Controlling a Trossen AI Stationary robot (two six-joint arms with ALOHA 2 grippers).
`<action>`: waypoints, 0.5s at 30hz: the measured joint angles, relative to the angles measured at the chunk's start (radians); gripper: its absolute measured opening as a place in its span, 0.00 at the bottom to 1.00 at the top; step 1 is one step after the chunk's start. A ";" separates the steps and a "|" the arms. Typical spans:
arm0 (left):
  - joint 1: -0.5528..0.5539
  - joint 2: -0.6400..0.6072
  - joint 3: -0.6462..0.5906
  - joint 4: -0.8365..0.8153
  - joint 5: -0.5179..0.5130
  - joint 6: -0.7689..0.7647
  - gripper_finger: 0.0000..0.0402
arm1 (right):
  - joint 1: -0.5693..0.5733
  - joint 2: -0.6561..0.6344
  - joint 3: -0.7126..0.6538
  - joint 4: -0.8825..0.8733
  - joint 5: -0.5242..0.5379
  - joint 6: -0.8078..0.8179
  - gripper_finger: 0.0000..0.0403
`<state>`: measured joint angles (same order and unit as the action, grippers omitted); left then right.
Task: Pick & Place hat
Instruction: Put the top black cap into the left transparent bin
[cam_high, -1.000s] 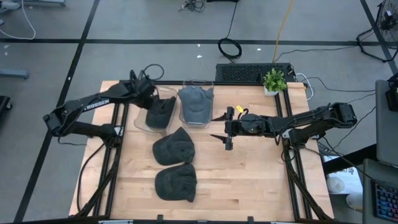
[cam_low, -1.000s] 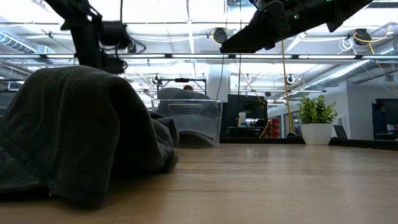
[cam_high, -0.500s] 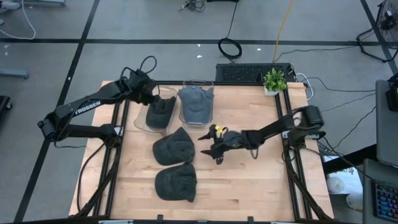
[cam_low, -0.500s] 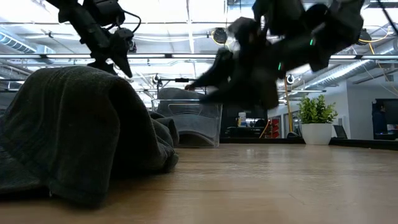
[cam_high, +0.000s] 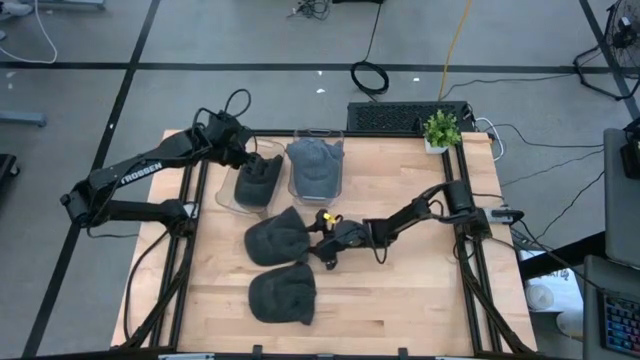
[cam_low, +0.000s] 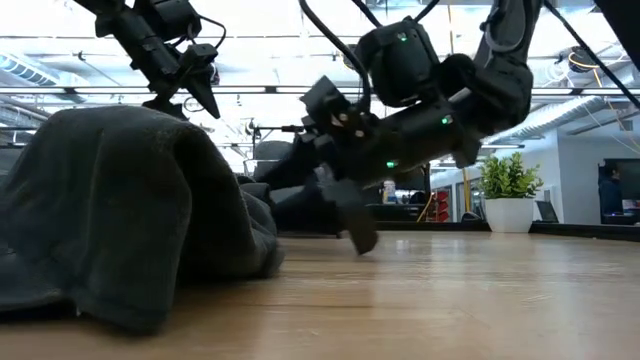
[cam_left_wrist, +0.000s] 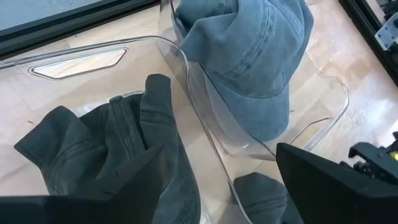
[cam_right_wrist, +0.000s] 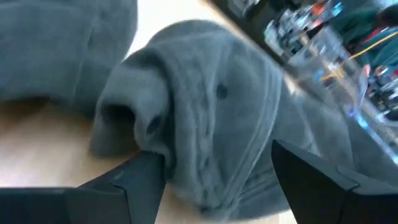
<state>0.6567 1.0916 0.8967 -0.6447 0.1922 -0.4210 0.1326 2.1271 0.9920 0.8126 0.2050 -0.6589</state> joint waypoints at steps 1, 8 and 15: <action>0.000 0.000 0.000 0.000 0.000 0.000 0.78 | 0.000 0.007 0.007 0.014 0.000 -0.005 0.67; -0.005 0.000 0.000 -0.001 0.001 -0.004 0.75 | -0.008 0.022 0.017 0.155 0.091 -0.048 0.61; -0.027 0.000 0.000 0.002 0.001 -0.008 0.75 | 0.000 0.021 0.017 0.320 0.158 -0.203 0.52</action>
<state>0.6293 1.0916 0.8967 -0.6426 0.1933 -0.4286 0.1328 2.1484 1.0088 1.1328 0.3634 -0.8614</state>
